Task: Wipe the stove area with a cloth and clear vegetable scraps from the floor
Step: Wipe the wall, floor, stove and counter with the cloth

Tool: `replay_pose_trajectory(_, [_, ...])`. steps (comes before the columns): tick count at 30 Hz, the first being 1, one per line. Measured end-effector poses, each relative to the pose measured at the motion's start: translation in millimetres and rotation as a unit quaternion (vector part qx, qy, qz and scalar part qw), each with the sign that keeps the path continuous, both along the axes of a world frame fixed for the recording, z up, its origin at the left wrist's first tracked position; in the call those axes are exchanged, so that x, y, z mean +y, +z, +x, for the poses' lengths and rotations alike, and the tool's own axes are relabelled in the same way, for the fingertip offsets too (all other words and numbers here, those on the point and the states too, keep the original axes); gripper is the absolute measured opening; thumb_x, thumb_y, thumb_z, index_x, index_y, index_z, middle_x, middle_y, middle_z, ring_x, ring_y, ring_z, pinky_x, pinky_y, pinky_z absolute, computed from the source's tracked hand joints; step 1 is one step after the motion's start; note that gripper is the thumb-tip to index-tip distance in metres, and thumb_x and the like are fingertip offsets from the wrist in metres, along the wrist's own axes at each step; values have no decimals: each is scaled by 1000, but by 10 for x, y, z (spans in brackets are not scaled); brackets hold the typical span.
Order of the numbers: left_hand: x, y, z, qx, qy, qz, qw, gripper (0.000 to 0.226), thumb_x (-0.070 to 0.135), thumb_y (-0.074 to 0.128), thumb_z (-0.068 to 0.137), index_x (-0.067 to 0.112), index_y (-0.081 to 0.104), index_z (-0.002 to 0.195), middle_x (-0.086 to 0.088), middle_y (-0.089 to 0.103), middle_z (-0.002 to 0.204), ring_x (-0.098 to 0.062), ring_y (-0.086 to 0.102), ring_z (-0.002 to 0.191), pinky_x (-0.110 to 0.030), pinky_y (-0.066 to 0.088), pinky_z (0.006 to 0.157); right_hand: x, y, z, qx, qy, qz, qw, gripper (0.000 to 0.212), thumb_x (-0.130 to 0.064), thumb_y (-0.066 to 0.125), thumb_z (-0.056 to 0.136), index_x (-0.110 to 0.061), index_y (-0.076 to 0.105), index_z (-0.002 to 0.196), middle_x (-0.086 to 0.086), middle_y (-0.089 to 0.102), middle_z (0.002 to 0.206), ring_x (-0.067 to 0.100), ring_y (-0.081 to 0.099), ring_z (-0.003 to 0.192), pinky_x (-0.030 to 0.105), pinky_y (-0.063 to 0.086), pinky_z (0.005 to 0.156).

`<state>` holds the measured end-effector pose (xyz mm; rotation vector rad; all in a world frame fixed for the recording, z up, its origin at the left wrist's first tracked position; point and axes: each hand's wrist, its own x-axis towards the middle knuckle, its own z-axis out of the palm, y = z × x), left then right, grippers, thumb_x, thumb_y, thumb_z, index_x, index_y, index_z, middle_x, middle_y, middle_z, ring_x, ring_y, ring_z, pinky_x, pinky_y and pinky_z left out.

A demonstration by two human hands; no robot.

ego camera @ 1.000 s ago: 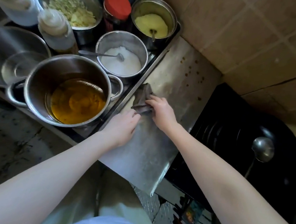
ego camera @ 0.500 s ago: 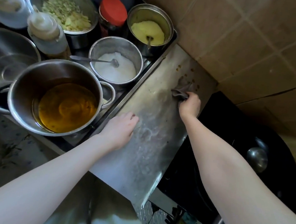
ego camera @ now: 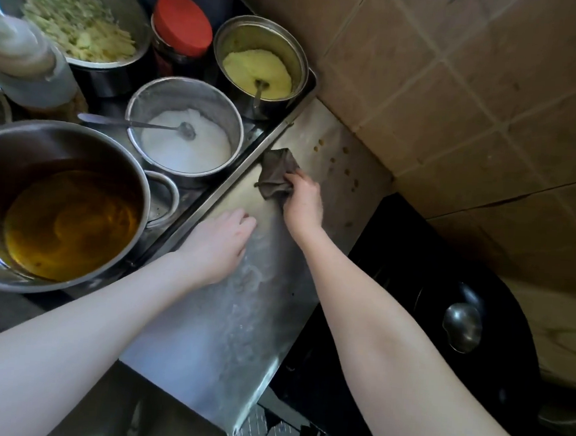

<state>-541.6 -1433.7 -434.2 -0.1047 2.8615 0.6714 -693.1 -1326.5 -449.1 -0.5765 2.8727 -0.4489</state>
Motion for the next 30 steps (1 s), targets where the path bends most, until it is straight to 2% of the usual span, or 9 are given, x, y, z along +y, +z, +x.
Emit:
replay_pose_trajectory(3, [-9,-47,-67,8,5,-7,1000,27,19,45,92,12,49,118,-8,48,124,-28,50,110,-40,48,82,96,47,-311,13,-35,14,999,44,0,39,90,-17,58,126,4,47,142,32,44,123,40,41,99])
replay_pose_trajectory(7, [-81,-44,-145,12,24,23,999,30,17,48,90,12,49,120,-8,47,126,-29,48,113,-40,48,79,410,84,-517,31,-133,36,990,39,2,44,92,-15,60,123,5,49,139,33,45,121,38,44,90])
replay_pose_trajectory(10, [-98,-17,-199,12,36,36,999,31,17,46,91,13,49,122,-7,47,127,-28,47,114,-39,48,77,604,101,-437,46,-178,37,982,36,1,46,90,-14,62,119,6,55,130,33,51,114,35,45,88])
replay_pose_trajectory(14, [-47,13,-250,18,30,44,998,32,15,46,89,13,50,121,-8,49,125,-28,49,112,-38,48,77,741,46,-93,55,-232,41,970,41,3,47,88,-14,60,122,7,53,130,34,52,110,38,46,86])
replay_pose_trajectory(16, [-16,8,-275,18,26,39,999,31,16,47,89,13,50,120,-8,50,123,-28,50,112,-36,45,78,694,-28,127,53,-216,49,974,46,6,44,86,-14,58,125,7,51,132,34,50,109,38,45,87])
replay_pose_trajectory(20, [14,-32,-336,10,10,11,1000,30,19,46,90,13,48,120,-7,48,124,-27,49,112,-34,42,72,551,-87,205,41,-104,62,992,58,12,40,82,-13,52,133,5,43,144,32,41,120,38,43,91])
replay_pose_trajectory(25, [25,-79,-363,10,29,32,999,31,18,45,90,13,48,121,-6,48,125,-26,48,113,-36,46,76,355,18,-295,29,23,118,992,46,2,41,90,-15,50,132,7,38,147,36,36,125,46,46,90])
replay_pose_trajectory(28, [29,-101,-346,3,40,40,998,30,17,44,91,13,48,121,-5,47,126,-24,49,115,-39,48,80,64,69,-574,41,40,120,991,38,-1,40,94,-14,54,126,8,43,142,37,38,122,46,46,87])
replay_pose_trajectory(30, [20,-116,-334,0,39,32,999,31,18,44,91,14,47,122,-5,46,127,-24,48,115,-35,47,79,-72,101,-727,44,7,101,994,38,2,40,93,-14,57,124,8,48,138,35,42,120,43,45,88])
